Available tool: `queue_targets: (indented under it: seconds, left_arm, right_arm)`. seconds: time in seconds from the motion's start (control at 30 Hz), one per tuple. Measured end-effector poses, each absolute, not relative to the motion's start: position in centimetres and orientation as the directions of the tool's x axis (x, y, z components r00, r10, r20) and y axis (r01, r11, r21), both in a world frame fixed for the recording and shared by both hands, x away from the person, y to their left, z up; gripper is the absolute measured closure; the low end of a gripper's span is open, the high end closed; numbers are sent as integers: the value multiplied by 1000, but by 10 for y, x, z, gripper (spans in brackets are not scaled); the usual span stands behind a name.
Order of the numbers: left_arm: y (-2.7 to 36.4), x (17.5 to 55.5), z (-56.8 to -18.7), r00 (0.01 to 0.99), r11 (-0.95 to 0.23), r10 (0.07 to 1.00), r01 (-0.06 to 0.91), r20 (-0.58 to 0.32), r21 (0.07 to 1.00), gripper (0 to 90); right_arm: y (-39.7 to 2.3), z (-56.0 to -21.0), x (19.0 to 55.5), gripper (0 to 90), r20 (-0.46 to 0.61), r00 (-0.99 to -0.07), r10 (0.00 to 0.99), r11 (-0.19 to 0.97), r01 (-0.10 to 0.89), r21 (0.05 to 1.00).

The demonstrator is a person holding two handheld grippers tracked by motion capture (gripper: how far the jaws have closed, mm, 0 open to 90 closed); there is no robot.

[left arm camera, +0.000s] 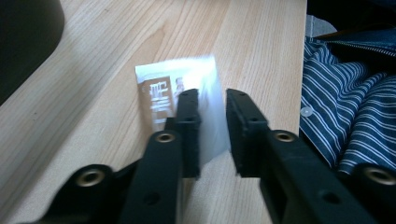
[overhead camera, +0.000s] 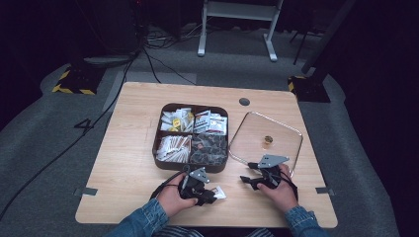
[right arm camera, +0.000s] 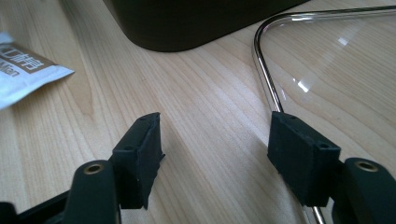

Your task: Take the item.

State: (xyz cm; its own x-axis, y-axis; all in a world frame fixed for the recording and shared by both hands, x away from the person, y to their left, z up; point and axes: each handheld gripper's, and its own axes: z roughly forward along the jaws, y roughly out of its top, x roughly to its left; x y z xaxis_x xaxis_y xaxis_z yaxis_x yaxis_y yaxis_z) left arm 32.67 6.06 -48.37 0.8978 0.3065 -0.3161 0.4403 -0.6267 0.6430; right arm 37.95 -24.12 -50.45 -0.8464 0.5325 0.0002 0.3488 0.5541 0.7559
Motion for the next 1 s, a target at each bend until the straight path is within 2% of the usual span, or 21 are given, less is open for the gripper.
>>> queue_targets:
  seconds: [0.1,0.43,0.6,1.0]
  left_arm:
    - [63,327,-481,895,-612,321,447,-311,653,653]
    - [77,330,-474,883,-563,391,454,-261,691,606]
    - [86,328,-470,874,-550,439,445,-208,707,534]
    - [119,322,-468,825,-515,546,467,-145,718,485]
  right_arm:
    - [-241,-504,380,356,1,-847,531,555,348,755]
    - [-241,-505,380,356,0,-848,530,555,347,756]
    - [-240,-505,380,356,0,-849,529,555,346,757]
    - [-241,-504,381,356,8,-848,530,551,352,756]
